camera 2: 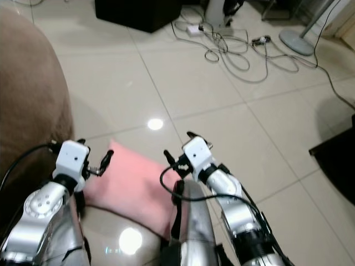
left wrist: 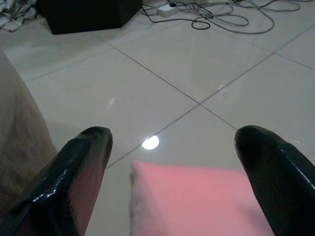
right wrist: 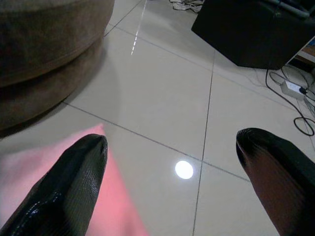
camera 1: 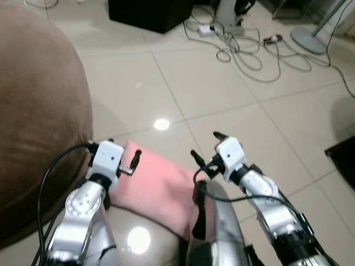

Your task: Move the pillow to the sofa from floor

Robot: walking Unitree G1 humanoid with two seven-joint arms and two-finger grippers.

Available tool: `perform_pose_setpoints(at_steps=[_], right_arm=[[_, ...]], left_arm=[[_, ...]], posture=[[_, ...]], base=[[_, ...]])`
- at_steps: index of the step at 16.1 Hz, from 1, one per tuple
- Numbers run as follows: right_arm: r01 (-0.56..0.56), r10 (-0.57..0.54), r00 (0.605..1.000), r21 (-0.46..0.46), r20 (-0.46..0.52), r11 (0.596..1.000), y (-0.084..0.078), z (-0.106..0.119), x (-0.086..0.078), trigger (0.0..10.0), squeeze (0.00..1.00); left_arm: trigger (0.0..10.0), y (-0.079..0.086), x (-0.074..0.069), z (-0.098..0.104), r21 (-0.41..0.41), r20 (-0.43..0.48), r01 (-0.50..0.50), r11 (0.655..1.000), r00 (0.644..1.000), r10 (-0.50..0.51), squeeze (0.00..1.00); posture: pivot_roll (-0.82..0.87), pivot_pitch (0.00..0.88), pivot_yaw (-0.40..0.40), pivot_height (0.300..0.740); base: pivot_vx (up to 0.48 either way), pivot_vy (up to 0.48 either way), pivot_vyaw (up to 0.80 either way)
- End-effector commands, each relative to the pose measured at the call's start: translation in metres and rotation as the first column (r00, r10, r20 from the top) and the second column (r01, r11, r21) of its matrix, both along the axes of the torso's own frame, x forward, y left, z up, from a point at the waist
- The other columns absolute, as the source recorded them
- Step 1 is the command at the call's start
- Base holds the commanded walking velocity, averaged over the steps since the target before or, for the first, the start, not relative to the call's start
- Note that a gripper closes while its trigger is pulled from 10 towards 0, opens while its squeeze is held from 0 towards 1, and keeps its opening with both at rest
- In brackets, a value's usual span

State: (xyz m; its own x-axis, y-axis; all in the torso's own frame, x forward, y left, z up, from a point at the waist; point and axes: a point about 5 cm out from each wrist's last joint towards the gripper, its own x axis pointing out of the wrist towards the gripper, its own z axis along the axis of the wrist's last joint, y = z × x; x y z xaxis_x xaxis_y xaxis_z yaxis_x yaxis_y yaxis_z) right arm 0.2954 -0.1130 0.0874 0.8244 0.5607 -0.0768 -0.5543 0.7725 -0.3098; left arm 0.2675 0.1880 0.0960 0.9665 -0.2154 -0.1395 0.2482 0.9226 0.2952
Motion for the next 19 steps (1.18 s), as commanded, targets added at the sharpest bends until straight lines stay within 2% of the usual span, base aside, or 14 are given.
perform_pose_setpoints(at_steps=[1, 6, 11, 19], right_arm=[[0.026, -0.027, 0.999, -0.017, -0.024, 1.0, -0.0086, -0.0053, -0.0003, 10.0, 0.0], [0.027, -0.029, 0.999, -0.03, -0.045, 0.999, -0.0102, -0.0105, -0.0025, 10.0, 0.0], [0.027, -0.029, 0.998, -0.034, -0.054, 0.999, -0.0076, -0.0133, 0.0, 10.0, 0.0], [-0.002, -0.001, 0.999, -0.061, -0.048, 0.998, -0.0067, -0.0129, 0.0043, 10.0, 0.0]], left_arm=[[10.0, -0.0053, -0.0012, -0.0048, 0.003, -0.02, 0.016, 1.0, 1.0, -0.016, 0.0], [10.0, -0.0101, -0.0036, -0.0079, 0.002, -0.032, 0.033, 0.999, 0.999, -0.033, 0.0], [10.0, -0.0063, -0.0004, -0.0037, 0.017, -0.018, 0.031, 0.999, 0.999, -0.03, 0.0], [10.0, -0.0097, -0.002, -0.005, -0.017, -0.014, 0.009, 1.0, 1.0, -0.009, 0.0]], posture=[[0.14, 0.211, -0.256, 0.555], [0.13, 0.215, -0.257, 0.609], [0.15, 0.199, -0.251, 0.655], [0.16, 0.201, -0.279, 0.73]], base=[[0.0, 0.0, 0.0], [0.0, 0.0, 0.0], [0.0, 0.0, 0.0], [0.0, 0.0, 0.0]])
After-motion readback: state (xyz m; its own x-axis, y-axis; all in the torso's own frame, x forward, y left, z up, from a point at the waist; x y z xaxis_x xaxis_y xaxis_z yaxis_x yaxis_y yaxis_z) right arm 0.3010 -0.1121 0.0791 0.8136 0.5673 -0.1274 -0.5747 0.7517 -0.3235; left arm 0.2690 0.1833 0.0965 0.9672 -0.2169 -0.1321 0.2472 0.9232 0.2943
